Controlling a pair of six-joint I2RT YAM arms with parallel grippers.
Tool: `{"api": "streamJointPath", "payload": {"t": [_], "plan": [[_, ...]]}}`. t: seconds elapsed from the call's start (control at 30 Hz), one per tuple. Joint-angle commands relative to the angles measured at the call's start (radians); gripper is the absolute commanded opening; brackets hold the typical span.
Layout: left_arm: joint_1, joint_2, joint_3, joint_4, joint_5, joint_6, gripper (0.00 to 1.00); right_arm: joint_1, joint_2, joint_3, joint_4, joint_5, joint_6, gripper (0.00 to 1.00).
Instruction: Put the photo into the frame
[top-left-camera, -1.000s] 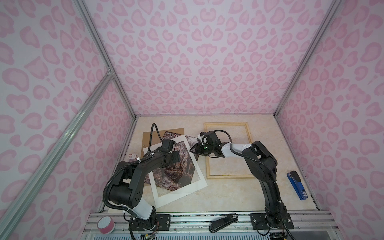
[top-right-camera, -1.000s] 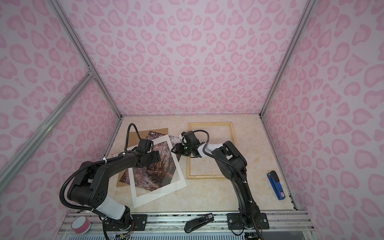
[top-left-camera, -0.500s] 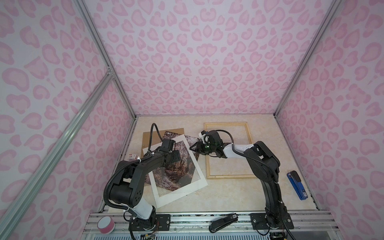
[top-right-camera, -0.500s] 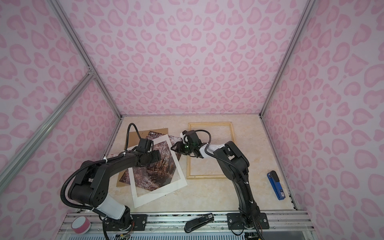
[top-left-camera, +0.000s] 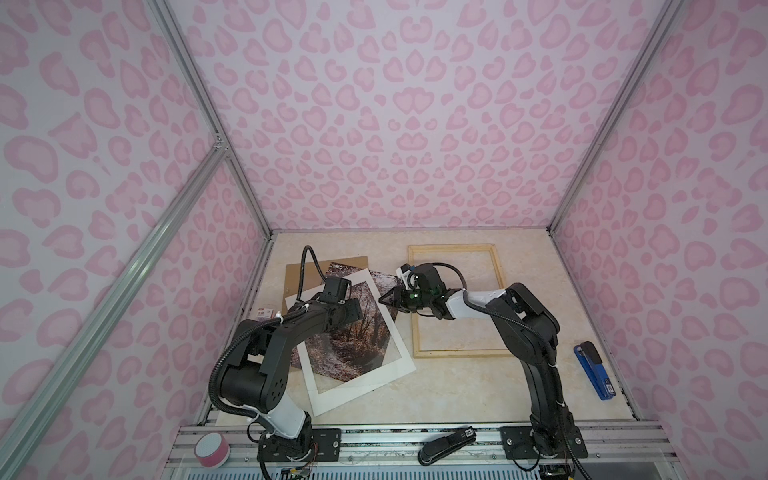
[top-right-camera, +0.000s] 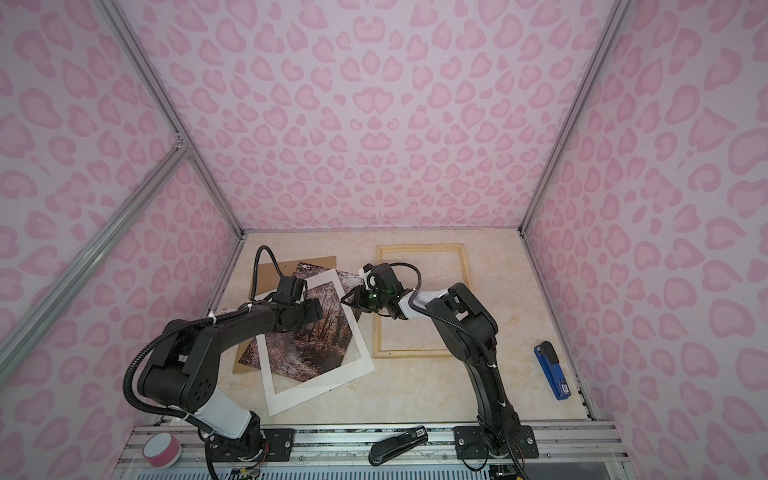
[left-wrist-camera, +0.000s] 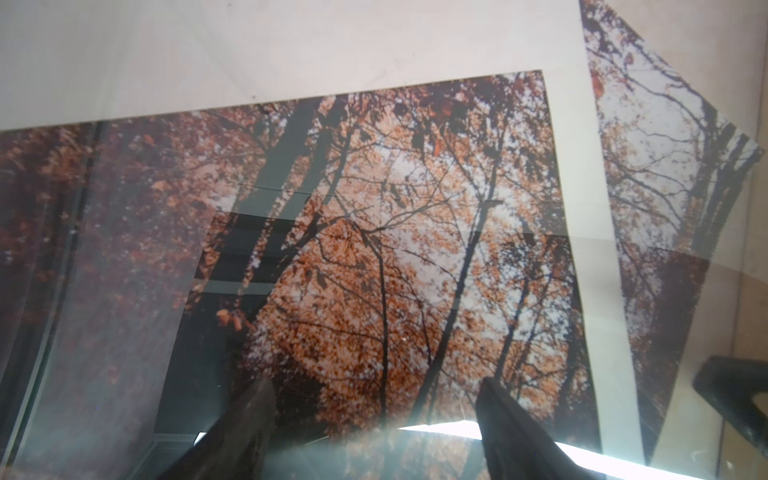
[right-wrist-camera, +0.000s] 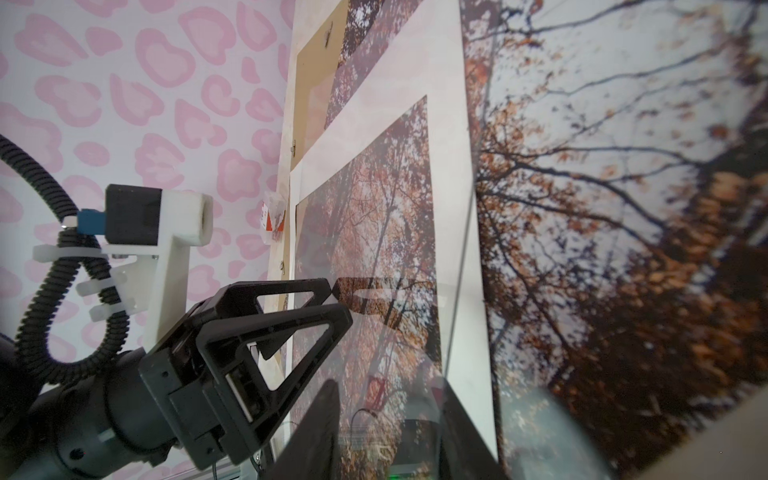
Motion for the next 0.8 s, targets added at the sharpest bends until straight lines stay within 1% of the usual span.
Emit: {"api": "streamJointPath", "payload": {"t": [0.0,0.1,0.17,0.33,0.47,0.53,0.67,0.77], "plan": [[-0.002,0.014,-0.006,-0.073,0.091,-0.026,0.79,0.003,0.010,-0.001,0.054,-0.043,0.004,0.27],[-0.002,0.008,-0.003,-0.075,0.091,-0.028,0.79,-0.002,0.010,0.004,0.050,-0.047,0.004,0.13],[-0.002,0.002,0.003,-0.076,0.091,-0.029,0.79,-0.010,0.010,0.007,0.045,-0.053,0.000,0.08],[-0.002,-0.039,0.047,-0.097,0.087,-0.027,0.80,-0.045,-0.015,0.029,-0.016,-0.079,-0.057,0.07],[0.002,-0.098,0.097,-0.146,0.033,0.001,0.82,-0.083,-0.052,0.063,-0.136,-0.104,-0.150,0.01],[0.009,-0.120,0.114,-0.168,0.003,0.010,0.83,-0.103,-0.072,0.067,-0.182,-0.114,-0.190,0.00],[0.050,-0.130,0.126,-0.203,-0.038,0.017,0.84,-0.133,-0.082,0.077,-0.253,-0.134,-0.255,0.00],[0.090,-0.110,0.123,-0.213,-0.060,0.016,0.84,-0.144,-0.069,0.090,-0.299,-0.146,-0.295,0.00]]}}
